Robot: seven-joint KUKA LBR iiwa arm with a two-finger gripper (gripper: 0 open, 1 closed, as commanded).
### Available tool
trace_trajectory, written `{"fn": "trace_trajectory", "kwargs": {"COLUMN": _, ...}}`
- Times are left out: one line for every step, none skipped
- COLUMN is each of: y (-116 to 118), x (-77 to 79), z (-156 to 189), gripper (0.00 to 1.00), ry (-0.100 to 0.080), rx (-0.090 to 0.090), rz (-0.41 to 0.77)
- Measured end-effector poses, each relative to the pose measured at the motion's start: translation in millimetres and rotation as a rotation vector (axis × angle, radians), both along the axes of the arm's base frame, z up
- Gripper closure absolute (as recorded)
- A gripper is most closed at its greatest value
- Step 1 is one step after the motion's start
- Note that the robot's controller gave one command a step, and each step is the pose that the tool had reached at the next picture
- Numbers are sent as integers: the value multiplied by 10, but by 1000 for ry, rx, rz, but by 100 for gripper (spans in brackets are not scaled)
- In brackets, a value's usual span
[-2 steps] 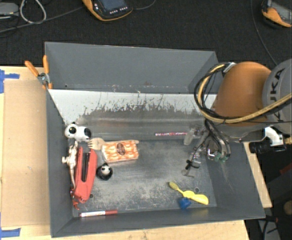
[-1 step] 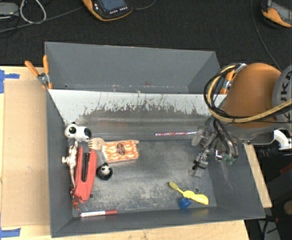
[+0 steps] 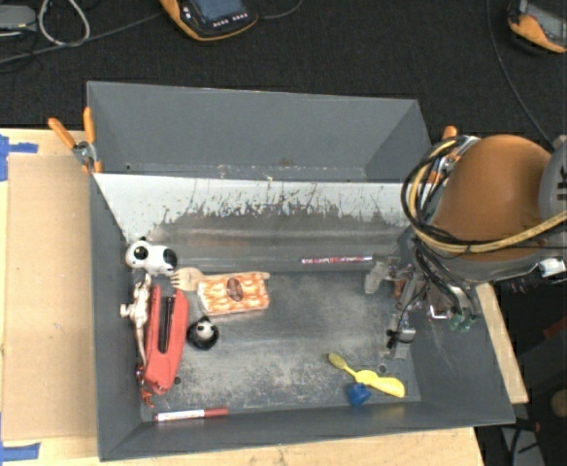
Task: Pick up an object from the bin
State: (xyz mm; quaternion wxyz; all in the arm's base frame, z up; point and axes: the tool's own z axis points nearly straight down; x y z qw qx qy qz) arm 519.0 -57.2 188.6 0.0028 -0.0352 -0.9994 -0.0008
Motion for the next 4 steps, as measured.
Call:
{"fn": "trace_trajectory", "kwargs": {"y": -861, "x": 157, "z": -279, "gripper": 0, "ry": -3, "rx": -1, "rz": -49}}
{"fn": "trace_trajectory", "kwargs": {"y": -470, "x": -303, "z": -896, "gripper": 0, "ry": -1, "rx": 2, "rz": -164}}
{"fn": "trace_trajectory", "kwargs": {"y": -328, "x": -413, "z": -1098, "gripper": 0, "ry": -8, "rx": -1, "rz": 166}}
{"fn": "trace_trajectory", "kwargs": {"y": -624, "x": -326, "z": -816, "gripper": 0, "ry": -1, "rx": 3, "rz": 134}}
